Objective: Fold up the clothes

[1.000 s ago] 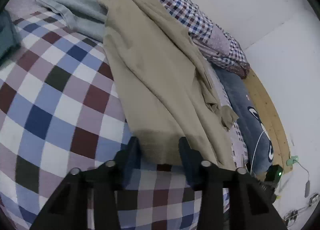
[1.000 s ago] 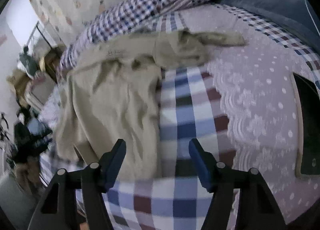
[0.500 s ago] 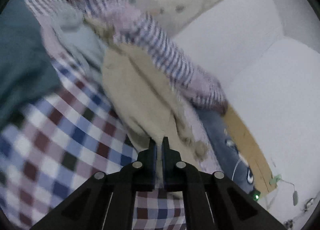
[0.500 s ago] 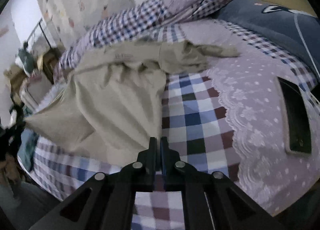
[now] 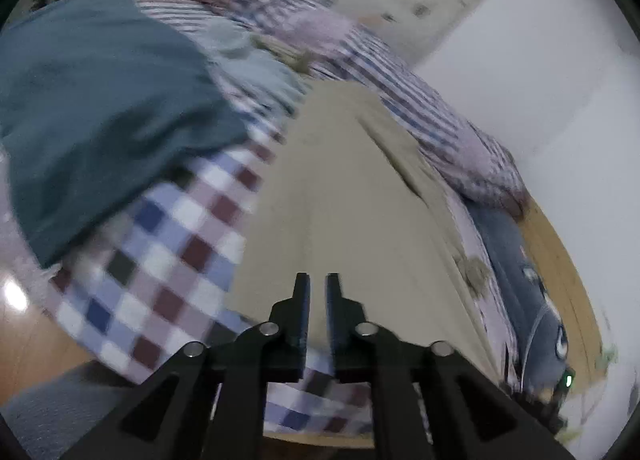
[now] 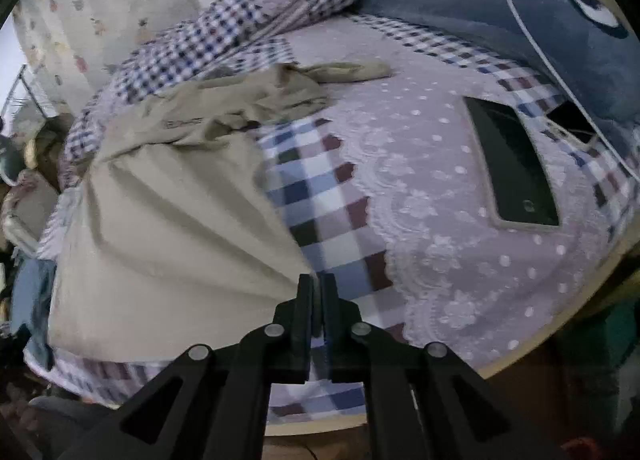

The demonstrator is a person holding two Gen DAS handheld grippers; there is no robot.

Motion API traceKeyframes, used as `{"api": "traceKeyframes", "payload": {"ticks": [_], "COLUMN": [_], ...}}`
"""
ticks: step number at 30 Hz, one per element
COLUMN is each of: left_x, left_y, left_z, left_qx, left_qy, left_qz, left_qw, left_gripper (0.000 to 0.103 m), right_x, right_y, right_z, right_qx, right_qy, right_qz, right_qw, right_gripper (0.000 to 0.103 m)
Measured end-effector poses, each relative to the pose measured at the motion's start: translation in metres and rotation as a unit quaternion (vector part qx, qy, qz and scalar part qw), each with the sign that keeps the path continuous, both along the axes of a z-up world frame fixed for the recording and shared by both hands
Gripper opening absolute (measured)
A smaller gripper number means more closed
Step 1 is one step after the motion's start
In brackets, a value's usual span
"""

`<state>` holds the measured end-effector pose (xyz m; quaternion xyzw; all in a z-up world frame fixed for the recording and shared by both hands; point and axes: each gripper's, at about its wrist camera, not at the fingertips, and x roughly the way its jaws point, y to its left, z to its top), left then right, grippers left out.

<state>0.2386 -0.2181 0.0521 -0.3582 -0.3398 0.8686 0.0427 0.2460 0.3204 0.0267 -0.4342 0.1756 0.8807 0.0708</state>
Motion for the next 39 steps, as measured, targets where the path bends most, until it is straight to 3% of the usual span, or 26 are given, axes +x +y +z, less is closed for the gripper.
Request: {"api": "traceKeyframes", "payload": {"ticks": [1, 3, 5, 9, 13, 14, 16, 19, 21, 24, 27, 30, 35, 39], "left_x": [0.003, 0.008, 0.009, -0.010, -0.032, -0.033, -0.034, -0.025, -0.019, -0.024, -0.028, -0.035, -0.043, -0.033], "left_y": [-0.008, -0.023, -0.030, -0.024, -0.018, -0.019, -0.019, -0.017, -0.011, -0.009, -0.010, -0.014, -0.018, -0.046], "left_z": [-0.002, -0.005, -0.011, -0.043, -0.076, -0.080, -0.078, -0.051, -0.036, -0.042, -0.046, -0.050, -0.062, -0.058], "left_qx": [0.008, 0.016, 0.007, -0.020, 0.005, 0.019, 0.048, 0.121, 0.133, 0.185, 0.228, 0.244, 0.236, 0.214], "left_qy": [-0.002, -0.003, -0.012, -0.087, -0.148, -0.148, -0.124, -0.014, 0.045, 0.036, 0.035, 0.034, -0.007, 0.019], "left_qz": [0.018, 0.045, 0.055, 0.023, -0.007, -0.009, -0.011, -0.061, -0.092, -0.106, -0.103, -0.100, -0.091, -0.039], "left_qw": [0.9998, 0.9988, 0.9984, 0.9958, 0.9890, 0.9888, 0.9911, 0.9906, 0.9858, 0.9763, 0.9676, 0.9641, 0.9675, 0.9758], "left_gripper": [0.060, 0.078, 0.079, 0.079, 0.079, 0.079, 0.075, 0.072, 0.079, 0.080, 0.080, 0.081, 0.082, 0.082], "right_x": [0.002, 0.006, 0.006, 0.001, -0.009, -0.011, -0.013, -0.014, -0.013, -0.011, -0.006, -0.004, -0.003, 0.002], "right_y": [0.003, 0.011, 0.014, 0.004, -0.012, -0.013, -0.014, -0.014, -0.020, -0.050, -0.098, -0.161, -0.269, -0.337], "right_z": [0.001, 0.003, 0.005, 0.008, 0.006, 0.005, 0.003, 0.003, 0.008, 0.025, 0.042, 0.044, 0.018, -0.005], "right_qx": [0.014, 0.037, 0.029, 0.018, 0.003, 0.000, -0.006, -0.006, 0.009, 0.044, 0.070, 0.062, 0.068, 0.108], "right_qy": [-0.003, -0.006, 0.001, 0.019, 0.024, 0.023, 0.022, 0.023, 0.033, 0.080, 0.132, 0.156, 0.141, 0.136], "right_qz": [-0.018, -0.060, -0.070, -0.055, -0.026, -0.025, -0.028, -0.032, -0.027, 0.029, 0.123, 0.234, 0.382, 0.470], "right_qw": [1.000, 0.997, 0.997, 0.998, 0.999, 0.999, 0.999, 0.999, 0.999, 0.995, 0.981, 0.958, 0.911, 0.865], "right_gripper": [0.003, 0.006, 0.006, 0.007, 0.008, 0.010, 0.015, 0.017, 0.017, 0.017, 0.018, 0.028, 0.032, 0.033]}}
